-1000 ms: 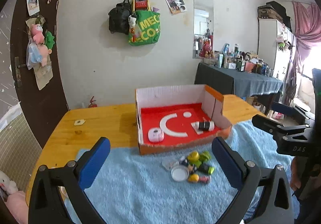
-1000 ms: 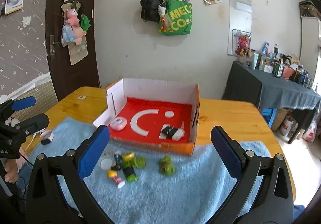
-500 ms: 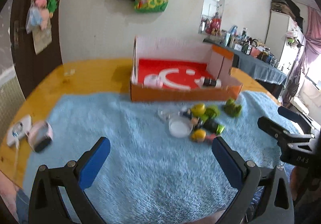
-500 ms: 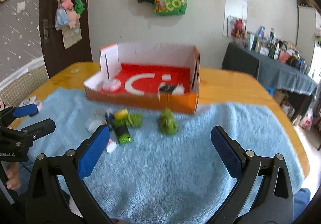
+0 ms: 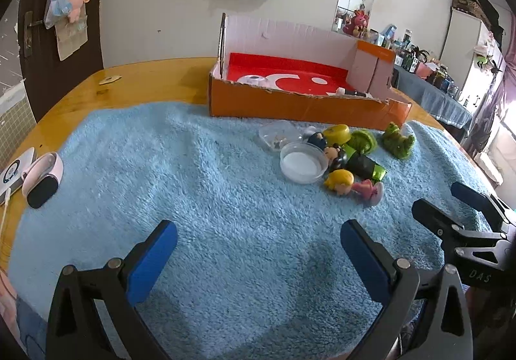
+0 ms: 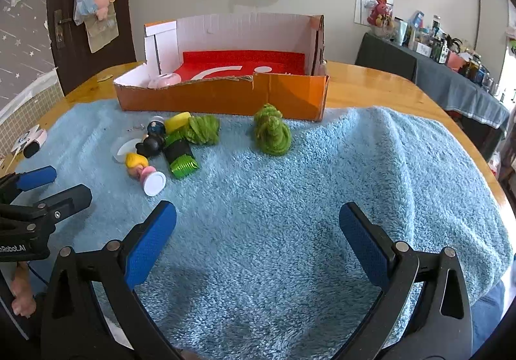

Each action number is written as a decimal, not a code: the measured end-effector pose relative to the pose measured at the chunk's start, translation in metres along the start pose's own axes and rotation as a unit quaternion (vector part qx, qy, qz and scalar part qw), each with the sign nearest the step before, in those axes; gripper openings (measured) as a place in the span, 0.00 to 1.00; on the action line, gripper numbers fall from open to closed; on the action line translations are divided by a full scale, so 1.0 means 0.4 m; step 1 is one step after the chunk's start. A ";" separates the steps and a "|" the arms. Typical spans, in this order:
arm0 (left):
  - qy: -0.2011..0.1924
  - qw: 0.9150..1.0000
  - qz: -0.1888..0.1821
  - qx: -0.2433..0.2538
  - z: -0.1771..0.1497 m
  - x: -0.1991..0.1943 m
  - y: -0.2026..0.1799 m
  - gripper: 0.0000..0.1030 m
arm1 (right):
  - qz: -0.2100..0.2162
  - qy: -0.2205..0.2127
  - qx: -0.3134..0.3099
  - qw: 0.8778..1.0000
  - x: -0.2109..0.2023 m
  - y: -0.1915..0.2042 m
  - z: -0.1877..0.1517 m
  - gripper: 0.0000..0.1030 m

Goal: Organize objects
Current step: 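Withdraw both tools from the box back over the towel, then grasp the clear round lid with the left tool while the right tool grasps the green yarn ball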

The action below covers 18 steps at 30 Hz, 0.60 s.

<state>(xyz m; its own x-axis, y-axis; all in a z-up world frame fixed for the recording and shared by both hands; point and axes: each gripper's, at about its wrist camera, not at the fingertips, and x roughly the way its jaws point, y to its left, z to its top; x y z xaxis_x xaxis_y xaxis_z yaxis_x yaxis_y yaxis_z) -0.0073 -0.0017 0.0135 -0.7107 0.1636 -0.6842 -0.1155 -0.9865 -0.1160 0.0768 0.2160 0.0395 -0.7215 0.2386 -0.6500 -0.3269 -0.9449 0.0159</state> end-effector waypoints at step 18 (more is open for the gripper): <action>0.013 1.000 0.002 0.000 0.042 0.021 0.006 1.00 | 0.002 0.010 0.015 1.000 0.028 -0.021 0.037 1.00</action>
<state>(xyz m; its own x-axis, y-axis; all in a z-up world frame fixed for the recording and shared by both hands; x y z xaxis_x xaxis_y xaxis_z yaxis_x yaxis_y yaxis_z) -0.0252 -0.0028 0.0195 -0.6932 0.1595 -0.7029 -0.1119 -0.9872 -0.1136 0.0626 0.2298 0.0433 -0.7107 0.2300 -0.6649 -0.3428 -0.9385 0.0417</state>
